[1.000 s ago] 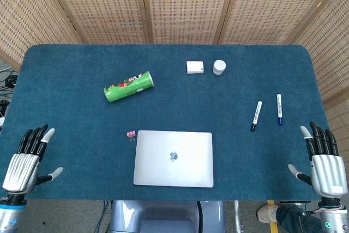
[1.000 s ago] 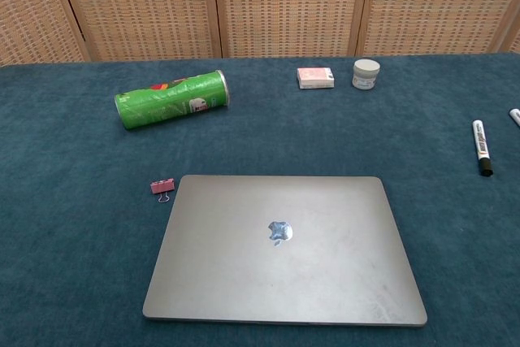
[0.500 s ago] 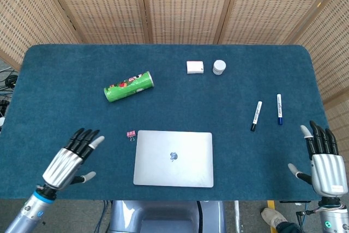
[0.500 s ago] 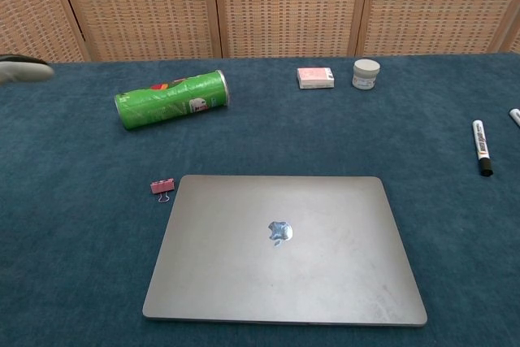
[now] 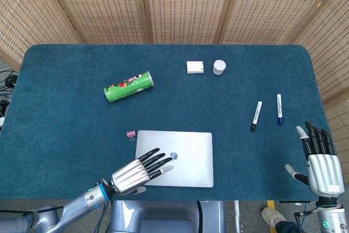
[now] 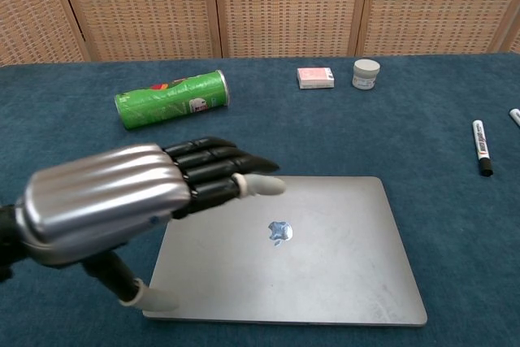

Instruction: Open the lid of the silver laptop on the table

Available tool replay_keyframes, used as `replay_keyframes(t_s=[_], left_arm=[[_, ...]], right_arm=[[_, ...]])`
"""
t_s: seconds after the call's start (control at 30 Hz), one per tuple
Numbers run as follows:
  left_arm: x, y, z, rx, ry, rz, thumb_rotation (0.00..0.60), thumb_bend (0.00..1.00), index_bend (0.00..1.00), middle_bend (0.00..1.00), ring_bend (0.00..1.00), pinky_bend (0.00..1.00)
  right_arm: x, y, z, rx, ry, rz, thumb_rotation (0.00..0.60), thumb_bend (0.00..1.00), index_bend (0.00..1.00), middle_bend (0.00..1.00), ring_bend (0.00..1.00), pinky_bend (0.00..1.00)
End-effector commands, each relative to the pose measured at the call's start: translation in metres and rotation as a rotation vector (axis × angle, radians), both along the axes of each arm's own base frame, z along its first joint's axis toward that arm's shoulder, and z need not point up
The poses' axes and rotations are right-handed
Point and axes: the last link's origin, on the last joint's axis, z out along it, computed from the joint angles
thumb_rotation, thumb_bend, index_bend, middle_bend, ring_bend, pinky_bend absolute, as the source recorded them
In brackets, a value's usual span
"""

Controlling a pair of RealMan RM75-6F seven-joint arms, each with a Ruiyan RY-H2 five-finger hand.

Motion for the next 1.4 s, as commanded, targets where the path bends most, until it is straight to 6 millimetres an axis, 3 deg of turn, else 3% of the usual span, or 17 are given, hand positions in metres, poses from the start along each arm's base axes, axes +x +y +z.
replay_keyframes(t_s=[0.03, 0.53, 1.07, 1.27, 1.4], left_arm=[[0.017, 0.004, -0.028, -0.011, 0.032, -0.036, 0.600, 0.00, 0.00, 0.00, 0.00, 0.00], [0.056, 0.008, -0.095, -0.021, 0.097, -0.114, 0.600, 0.00, 0.00, 0.00, 0.00, 0.00], [0.062, 0.015, -0.109, 0.016, 0.088, -0.097, 0.600, 0.00, 0.00, 0.00, 0.00, 0.00], [0.062, 0.016, -0.108, 0.024, 0.087, -0.098, 0.600, 0.18, 0.00, 0.00, 0.00, 0.00], [0.062, 0.016, -0.106, 0.032, 0.085, -0.101, 0.600, 0.25, 0.00, 0.00, 0.00, 0.00]], right_arm=[[0.000, -0.001, 0.000, 0.002, -0.002, -0.001, 0.600, 0.00, 0.00, 0.00, 0.00, 0.00], [-0.003, -0.003, 0.001, 0.010, -0.021, -0.010, 0.600, 0.00, 0.00, 0.00, 0.00, 0.00], [-0.004, -0.003, 0.005, 0.010, -0.036, -0.012, 0.600, 0.00, 0.00, 0.00, 0.00, 0.00], [-0.005, -0.003, 0.005, 0.011, -0.038, -0.012, 0.600, 0.00, 0.00, 0.00, 0.00, 0.00], [-0.004, -0.003, 0.005, 0.013, -0.039, -0.011, 0.600, 0.00, 0.00, 0.00, 0.00, 0.00]])
